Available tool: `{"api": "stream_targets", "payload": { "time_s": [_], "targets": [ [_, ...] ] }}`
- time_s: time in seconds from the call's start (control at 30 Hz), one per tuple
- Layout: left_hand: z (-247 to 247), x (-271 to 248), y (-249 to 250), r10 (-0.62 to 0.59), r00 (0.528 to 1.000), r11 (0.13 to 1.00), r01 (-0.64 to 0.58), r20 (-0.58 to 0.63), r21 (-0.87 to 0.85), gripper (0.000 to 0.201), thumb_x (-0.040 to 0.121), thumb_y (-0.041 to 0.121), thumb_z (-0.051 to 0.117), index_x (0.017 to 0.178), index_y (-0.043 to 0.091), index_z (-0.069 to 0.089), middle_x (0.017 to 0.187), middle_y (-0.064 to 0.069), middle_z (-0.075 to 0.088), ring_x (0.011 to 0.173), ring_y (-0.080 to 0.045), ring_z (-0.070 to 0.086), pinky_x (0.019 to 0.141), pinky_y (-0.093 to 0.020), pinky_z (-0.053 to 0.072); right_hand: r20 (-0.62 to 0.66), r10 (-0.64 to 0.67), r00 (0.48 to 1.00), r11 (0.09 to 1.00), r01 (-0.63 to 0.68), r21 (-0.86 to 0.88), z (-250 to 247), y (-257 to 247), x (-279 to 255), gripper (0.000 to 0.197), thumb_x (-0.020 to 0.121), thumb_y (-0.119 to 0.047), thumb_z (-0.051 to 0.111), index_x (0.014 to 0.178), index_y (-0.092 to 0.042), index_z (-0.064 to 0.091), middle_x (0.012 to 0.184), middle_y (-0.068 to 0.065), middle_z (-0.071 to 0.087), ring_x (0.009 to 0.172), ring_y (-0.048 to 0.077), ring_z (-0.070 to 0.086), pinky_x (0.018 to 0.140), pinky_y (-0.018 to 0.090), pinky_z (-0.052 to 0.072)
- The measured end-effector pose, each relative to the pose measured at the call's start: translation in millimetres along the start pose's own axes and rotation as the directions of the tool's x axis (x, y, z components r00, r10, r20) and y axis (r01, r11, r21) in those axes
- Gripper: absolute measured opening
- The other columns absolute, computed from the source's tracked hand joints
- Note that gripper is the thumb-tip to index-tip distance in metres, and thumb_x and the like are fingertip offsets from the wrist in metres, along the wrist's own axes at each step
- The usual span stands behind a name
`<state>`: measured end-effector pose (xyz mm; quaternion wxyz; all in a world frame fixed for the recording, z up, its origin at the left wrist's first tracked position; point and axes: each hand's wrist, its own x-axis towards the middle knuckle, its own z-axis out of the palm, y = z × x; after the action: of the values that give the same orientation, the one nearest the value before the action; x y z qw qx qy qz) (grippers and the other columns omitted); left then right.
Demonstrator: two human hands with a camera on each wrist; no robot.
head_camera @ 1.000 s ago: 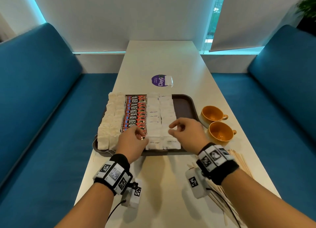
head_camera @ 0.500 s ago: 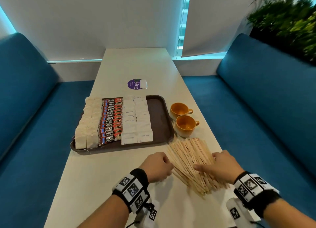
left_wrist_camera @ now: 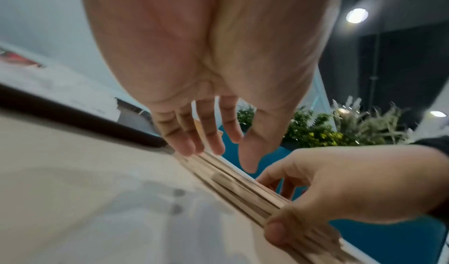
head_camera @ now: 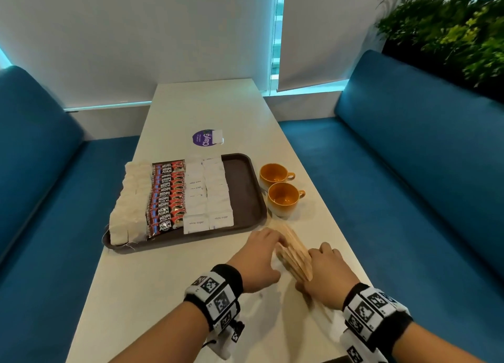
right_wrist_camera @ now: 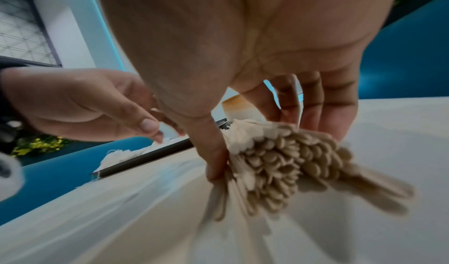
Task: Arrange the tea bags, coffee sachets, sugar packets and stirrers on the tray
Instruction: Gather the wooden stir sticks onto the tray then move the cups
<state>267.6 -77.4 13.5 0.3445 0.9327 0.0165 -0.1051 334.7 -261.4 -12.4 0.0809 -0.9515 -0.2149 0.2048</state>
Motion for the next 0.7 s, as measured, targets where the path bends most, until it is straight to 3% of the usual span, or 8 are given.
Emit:
{"api": "stream_targets", "payload": {
  "time_s": [0.07,0.13,0.2,0.3,0.37,0.43,0.53,0.7],
  "targets": [
    [6.1,5.6,1.3,0.067,0.996,0.984,-0.076,0.059,0.158,0.078,0.08,0.013,0.071,0.148,0.028,0.036,0.157,0.007,0.028,0.147,-0.016,0.018,0.121,-0.033,0.025,0.009,-0.06,0.998,0.998,0.061,-0.024,4.5,-0.3,-3.9,0.057,0.084,-0.052,0.07,0.128,-0.021,0.051,0.121,0.0,0.042,0.116,0.022,0.043,0.098,0.034,0.046],
    [12.4,9.2,-2.4,0.033,0.989,0.951,-0.075,0.141,0.301,0.098,0.078,0.01,0.073,0.157,0.026,0.02,0.167,0.007,0.01,0.154,-0.02,0.0,0.125,-0.042,0.018,0.029,-0.142,0.989,0.988,0.144,-0.051,7.2,-4.2,-6.5,0.054,0.085,-0.047,0.069,0.129,-0.022,0.051,0.122,0.0,0.043,0.114,0.022,0.044,0.096,0.034,0.046],
    [13.5,8.1,-9.8,-0.016,0.979,0.91,-0.07,0.202,0.408,0.109,0.075,0.012,0.077,0.16,0.023,0.01,0.169,0.005,0.003,0.156,-0.022,-0.007,0.126,-0.048,0.017,0.064,-0.241,0.968,0.964,0.247,-0.101,8.4,-11.3,-6.2,0.055,0.085,-0.044,0.07,0.132,-0.023,0.05,0.123,0.001,0.044,0.113,0.023,0.045,0.095,0.036,0.046],
    [6.7,-2.3,-24.5,-0.059,0.976,0.875,-0.05,0.21,0.481,0.098,0.075,0.025,0.08,0.157,0.02,0.026,0.163,0.0,0.023,0.152,-0.025,0.014,0.124,-0.044,0.022,0.116,-0.36,0.926,0.915,0.375,-0.15,8.8,-29.0,-1.0,0.058,0.084,-0.039,0.073,0.136,-0.026,0.05,0.124,0.0,0.046,0.113,0.024,0.046,0.095,0.039,0.046],
    [0.9,-13.1,-37.0,-0.067,0.988,0.89,-0.003,0.138,0.456,0.074,0.075,0.029,0.08,0.142,0.025,0.049,0.144,0.003,0.041,0.133,-0.023,0.039,0.113,-0.041,0.037,0.133,-0.418,0.898,0.886,0.436,-0.156,9.9,-43.2,4.0,0.059,0.083,-0.037,0.075,0.136,-0.027,0.052,0.125,0.0,0.047,0.114,0.023,0.045,0.096,0.039,0.045],
    [-4.8,-24.6,-46.5,-0.076,0.994,0.909,0.038,0.075,0.414,0.051,0.078,0.028,0.078,0.126,0.027,0.062,0.124,0.004,0.049,0.116,-0.021,0.047,0.102,-0.038,0.045,0.132,-0.439,0.888,0.875,0.457,-0.158,10.3,-54.6,8.0,0.063,0.08,-0.04,0.078,0.135,-0.025,0.052,0.126,0.0,0.046,0.114,0.023,0.044,0.097,0.041,0.046],
    [-10.7,-38.8,-58.2,-0.106,0.993,0.91,0.077,0.049,0.408,0.033,0.086,0.028,0.072,0.118,0.022,0.068,0.115,-0.001,0.056,0.108,-0.022,0.053,0.094,-0.034,0.048,0.145,-0.413,0.899,0.869,0.437,-0.232,7.8,-63.5,12.6,0.066,0.076,-0.046,0.078,0.131,-0.02,0.052,0.125,0.001,0.046,0.114,0.024,0.045,0.095,0.041,0.047],
    [-13.9,-58.5,-74.9,-0.206,0.978,0.882,0.168,0.039,0.44,0.028,0.089,0.017,0.064,0.117,0.017,0.061,0.113,-0.004,0.058,0.106,-0.025,0.057,0.092,-0.034,0.048,0.211,-0.415,0.885,0.858,0.458,-0.234,14.1,-88.9,12.0,0.031,0.086,-0.022,0.071,0.115,-0.014,0.061,0.115,0.009,0.061,0.102,0.028,0.061,0.083,0.033,0.047]
  ]
}}
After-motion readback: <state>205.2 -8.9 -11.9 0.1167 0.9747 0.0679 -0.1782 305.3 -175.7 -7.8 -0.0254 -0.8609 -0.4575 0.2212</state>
